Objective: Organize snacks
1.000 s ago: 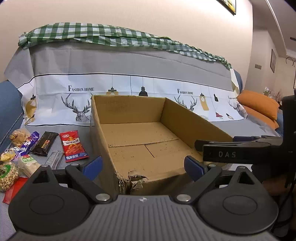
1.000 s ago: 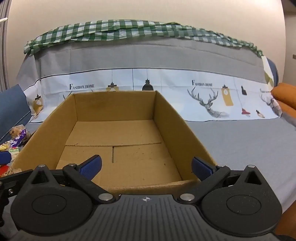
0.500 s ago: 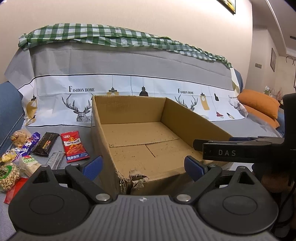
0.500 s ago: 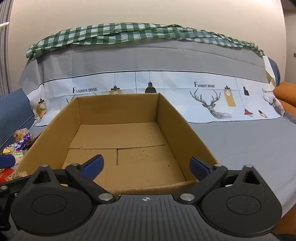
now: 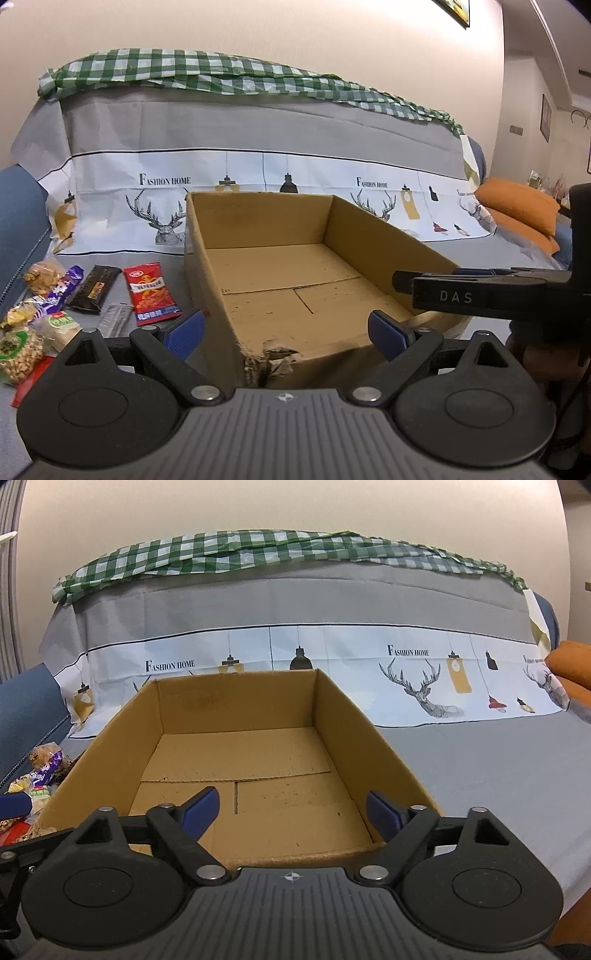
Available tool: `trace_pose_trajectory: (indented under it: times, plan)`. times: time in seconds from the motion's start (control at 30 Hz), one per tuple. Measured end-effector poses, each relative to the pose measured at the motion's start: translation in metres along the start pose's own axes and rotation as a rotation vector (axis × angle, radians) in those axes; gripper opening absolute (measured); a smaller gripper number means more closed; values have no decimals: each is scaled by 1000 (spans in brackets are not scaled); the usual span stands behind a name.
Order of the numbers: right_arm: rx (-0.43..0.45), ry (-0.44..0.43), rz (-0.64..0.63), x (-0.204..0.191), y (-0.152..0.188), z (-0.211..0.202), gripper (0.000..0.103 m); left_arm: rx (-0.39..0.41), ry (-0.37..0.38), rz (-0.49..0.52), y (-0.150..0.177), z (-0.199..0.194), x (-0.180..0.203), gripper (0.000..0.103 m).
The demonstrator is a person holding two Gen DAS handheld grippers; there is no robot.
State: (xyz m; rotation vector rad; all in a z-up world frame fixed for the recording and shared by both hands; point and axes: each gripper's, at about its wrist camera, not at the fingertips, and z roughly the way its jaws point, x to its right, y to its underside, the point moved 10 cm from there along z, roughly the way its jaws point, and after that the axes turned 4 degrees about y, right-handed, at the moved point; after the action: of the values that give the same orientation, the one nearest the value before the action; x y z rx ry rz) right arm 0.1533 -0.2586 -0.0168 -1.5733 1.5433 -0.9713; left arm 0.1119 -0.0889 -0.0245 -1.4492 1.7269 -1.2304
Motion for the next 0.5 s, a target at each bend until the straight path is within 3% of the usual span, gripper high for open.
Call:
trace_pose_trajectory:
  times: [0.1,0.17,0.27,0.37,0.5]
  plan:
    - [9,-6,0,-2,-1,-1,72,-10,-3,-33,-3,-6,-12,92]
    - [7,-14,9,-4,-3,-1,60,-37,6,-73,-8,-11,-25,72]
    - [12,-34,29,-9,-6,-4,54,-60,-2,-30,-18,-21,-44,49]
    - [27,-70,40,-20,-13,-11,53,-76,-35,80,-30,-33,-73,49]
    - [54,-144,61,-38,-28,-24,54,-95,-129,119,-37,-43,-123,49]
